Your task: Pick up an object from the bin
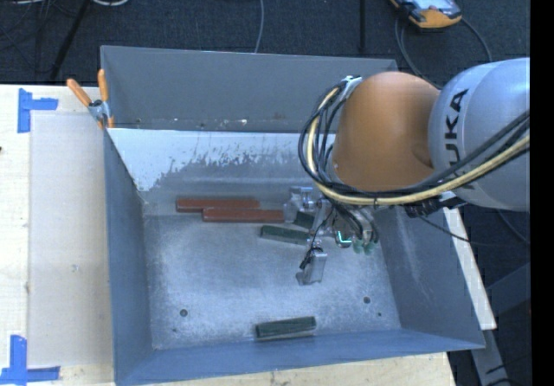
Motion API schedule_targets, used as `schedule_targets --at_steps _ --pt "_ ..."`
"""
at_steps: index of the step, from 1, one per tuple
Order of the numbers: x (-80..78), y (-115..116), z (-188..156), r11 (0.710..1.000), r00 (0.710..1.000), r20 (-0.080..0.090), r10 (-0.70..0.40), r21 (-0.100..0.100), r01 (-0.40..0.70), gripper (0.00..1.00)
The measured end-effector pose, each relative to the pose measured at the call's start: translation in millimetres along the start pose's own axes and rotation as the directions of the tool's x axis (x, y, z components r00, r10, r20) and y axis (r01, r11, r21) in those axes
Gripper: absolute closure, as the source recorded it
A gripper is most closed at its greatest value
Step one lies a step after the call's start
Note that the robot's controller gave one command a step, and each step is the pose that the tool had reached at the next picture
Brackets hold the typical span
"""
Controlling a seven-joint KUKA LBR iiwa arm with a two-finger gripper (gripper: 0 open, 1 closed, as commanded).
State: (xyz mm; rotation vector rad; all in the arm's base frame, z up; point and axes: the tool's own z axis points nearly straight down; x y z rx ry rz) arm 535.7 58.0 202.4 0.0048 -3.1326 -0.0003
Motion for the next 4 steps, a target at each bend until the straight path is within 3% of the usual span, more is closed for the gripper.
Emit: schedule_targets --at_steps 1,2,3,4 --pt "-1.6 -0.2 -4.0 1.000 1.000 0.007 0.001 -0.001 -0.001 0.00" --pt "-24.4 2.6 36.7 1.000 1.000 0.017 0.003 -0.001 -0.002 0.00" --pt "-45.0 -24.4 88.9 0.998 0.998 0.011 0.065 -0.003 -0.065 0.00" --pt "-64.0 -10.7 126.0 0.982 0.982 0.017 0.188 -0.005 -0.188 1.00"
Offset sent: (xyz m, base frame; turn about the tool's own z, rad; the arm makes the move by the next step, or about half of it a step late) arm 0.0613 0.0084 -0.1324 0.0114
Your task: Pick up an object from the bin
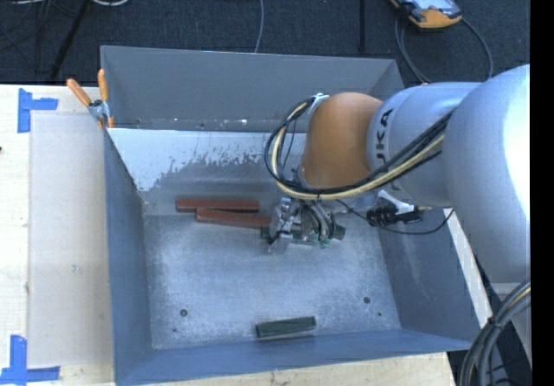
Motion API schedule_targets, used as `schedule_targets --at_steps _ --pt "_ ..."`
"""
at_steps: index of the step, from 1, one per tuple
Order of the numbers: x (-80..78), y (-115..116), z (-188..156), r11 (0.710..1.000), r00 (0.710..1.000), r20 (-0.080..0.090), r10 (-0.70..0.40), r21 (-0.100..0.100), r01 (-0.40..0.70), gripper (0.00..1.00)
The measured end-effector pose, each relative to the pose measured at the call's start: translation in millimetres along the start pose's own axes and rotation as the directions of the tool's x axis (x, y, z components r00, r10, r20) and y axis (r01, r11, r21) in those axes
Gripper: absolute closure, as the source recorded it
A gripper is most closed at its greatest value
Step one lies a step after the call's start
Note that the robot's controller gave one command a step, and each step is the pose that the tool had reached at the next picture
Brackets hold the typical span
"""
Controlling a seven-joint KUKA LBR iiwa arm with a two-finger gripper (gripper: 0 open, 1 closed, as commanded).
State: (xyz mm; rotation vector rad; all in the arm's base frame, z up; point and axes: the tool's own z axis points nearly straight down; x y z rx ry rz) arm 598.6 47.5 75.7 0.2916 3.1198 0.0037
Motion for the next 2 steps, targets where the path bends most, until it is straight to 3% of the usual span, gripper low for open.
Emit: schedule_targets --at_steps 1,2 --pt "2.4 -0.8 3.5 1.000 1.000 -0.007 0.001 0.002 -0.001 0.00" --pt "2.4 -0.8 3.5 1.000 1.000 -0.007 0.001 0.002 -0.001 0.00"
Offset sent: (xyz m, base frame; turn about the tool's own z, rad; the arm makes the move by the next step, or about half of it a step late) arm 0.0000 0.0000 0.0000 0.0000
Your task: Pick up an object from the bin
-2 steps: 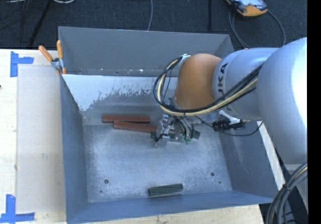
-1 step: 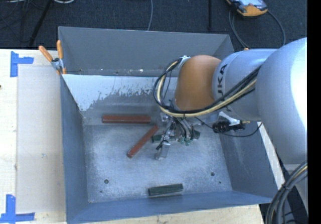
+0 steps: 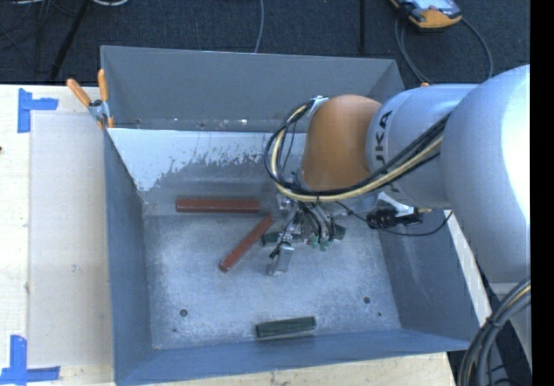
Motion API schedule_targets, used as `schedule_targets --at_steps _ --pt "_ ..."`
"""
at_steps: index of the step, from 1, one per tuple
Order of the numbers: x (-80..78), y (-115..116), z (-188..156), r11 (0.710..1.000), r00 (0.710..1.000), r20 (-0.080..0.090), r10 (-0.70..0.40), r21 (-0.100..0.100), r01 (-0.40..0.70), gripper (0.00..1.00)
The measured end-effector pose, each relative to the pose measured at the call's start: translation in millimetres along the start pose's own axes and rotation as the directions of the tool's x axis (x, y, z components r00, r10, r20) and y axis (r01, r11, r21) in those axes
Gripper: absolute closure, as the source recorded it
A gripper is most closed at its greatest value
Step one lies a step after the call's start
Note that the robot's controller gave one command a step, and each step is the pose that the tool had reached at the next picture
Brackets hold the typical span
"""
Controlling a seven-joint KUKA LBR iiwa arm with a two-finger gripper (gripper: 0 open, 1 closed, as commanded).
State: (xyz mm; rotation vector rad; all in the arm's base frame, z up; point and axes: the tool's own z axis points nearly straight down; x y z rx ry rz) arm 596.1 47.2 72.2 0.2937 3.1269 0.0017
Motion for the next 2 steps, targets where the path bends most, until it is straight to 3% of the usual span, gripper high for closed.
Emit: schedule_targets --at_steps 1,2 --pt "-2.5 -0.4 1.0 1.000 1.000 -0.001 0.020 -0.001 -0.020 0.00" --pt "-16.5 -1.2 1.7 0.999 0.999 0.000 0.045 -0.001 -0.045 0.00"
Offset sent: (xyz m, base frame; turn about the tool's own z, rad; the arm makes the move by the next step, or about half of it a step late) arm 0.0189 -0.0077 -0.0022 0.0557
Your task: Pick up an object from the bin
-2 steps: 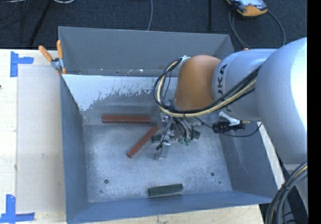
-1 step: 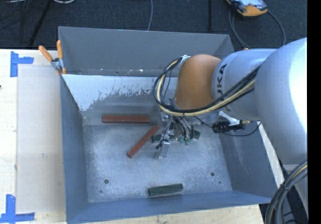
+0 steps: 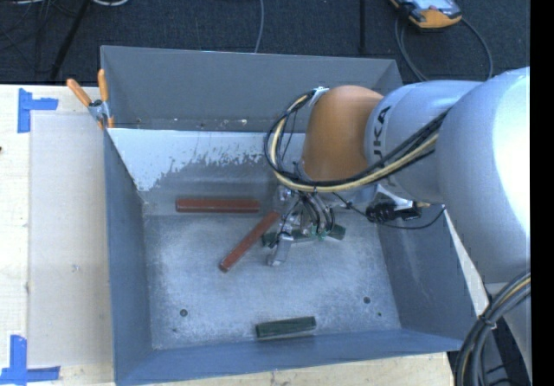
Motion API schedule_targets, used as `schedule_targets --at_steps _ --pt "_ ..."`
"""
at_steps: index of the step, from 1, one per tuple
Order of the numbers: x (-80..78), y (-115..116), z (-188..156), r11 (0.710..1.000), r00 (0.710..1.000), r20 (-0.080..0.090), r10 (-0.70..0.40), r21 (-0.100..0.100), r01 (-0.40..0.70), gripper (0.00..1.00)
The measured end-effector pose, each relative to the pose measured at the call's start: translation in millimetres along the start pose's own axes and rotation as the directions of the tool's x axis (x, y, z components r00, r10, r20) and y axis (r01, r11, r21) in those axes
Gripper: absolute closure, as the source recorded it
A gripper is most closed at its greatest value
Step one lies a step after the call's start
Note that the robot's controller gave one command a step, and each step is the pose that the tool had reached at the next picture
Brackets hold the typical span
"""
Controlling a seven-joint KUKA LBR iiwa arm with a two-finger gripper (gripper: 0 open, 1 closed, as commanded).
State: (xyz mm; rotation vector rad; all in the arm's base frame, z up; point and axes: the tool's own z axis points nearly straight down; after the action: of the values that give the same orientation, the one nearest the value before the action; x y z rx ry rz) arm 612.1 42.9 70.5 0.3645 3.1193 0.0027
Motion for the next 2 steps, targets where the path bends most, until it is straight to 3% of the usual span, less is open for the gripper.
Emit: schedule_targets --at_steps 1,2 --pt "-7.0 -7.0 -0.7 0.929 0.929 0.000 -0.370 0.001 0.370 1.00" --pt "-7.1 -7.1 -0.7 0.929 0.929 0.000 -0.369 0.000 0.369 1.00"
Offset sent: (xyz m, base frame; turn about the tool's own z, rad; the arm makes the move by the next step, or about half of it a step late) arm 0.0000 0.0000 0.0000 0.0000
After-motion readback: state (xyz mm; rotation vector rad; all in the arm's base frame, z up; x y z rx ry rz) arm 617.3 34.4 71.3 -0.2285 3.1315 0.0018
